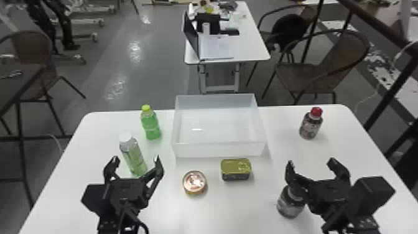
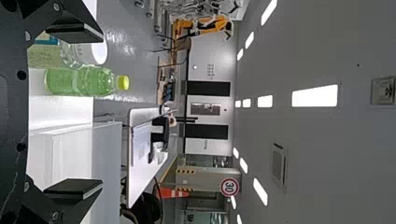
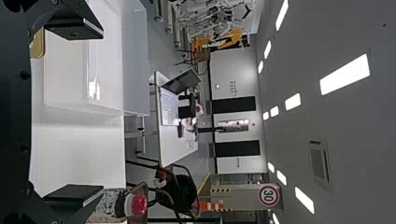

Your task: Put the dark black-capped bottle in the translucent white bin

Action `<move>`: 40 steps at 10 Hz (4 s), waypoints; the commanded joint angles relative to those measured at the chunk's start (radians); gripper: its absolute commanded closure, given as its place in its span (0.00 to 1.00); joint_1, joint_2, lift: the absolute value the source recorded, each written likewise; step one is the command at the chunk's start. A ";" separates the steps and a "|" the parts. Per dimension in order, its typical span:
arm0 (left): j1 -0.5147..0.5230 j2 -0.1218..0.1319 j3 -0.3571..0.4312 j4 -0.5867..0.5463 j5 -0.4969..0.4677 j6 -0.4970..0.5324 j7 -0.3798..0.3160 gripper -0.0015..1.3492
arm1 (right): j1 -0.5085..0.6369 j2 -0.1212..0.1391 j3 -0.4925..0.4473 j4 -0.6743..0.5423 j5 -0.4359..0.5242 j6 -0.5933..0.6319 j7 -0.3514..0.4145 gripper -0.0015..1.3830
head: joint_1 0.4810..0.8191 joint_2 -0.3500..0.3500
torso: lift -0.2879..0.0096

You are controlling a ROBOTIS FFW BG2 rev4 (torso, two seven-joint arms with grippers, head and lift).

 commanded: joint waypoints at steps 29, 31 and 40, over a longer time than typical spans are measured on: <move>-0.008 -0.005 0.002 0.014 0.010 -0.019 0.000 0.15 | -0.146 -0.066 -0.034 0.313 0.053 0.163 0.296 0.09 | 0.63 0.58 | 0.91; -0.008 -0.005 0.002 0.014 0.010 -0.021 0.000 0.15 | -0.169 -0.064 -0.034 0.341 0.053 0.198 0.331 0.10 | 0.63 0.60 | 0.91; -0.012 -0.005 0.000 0.020 0.010 -0.024 0.000 0.15 | -0.213 -0.052 -0.032 0.190 0.103 0.316 0.336 0.57 | 0.63 0.61 | 0.91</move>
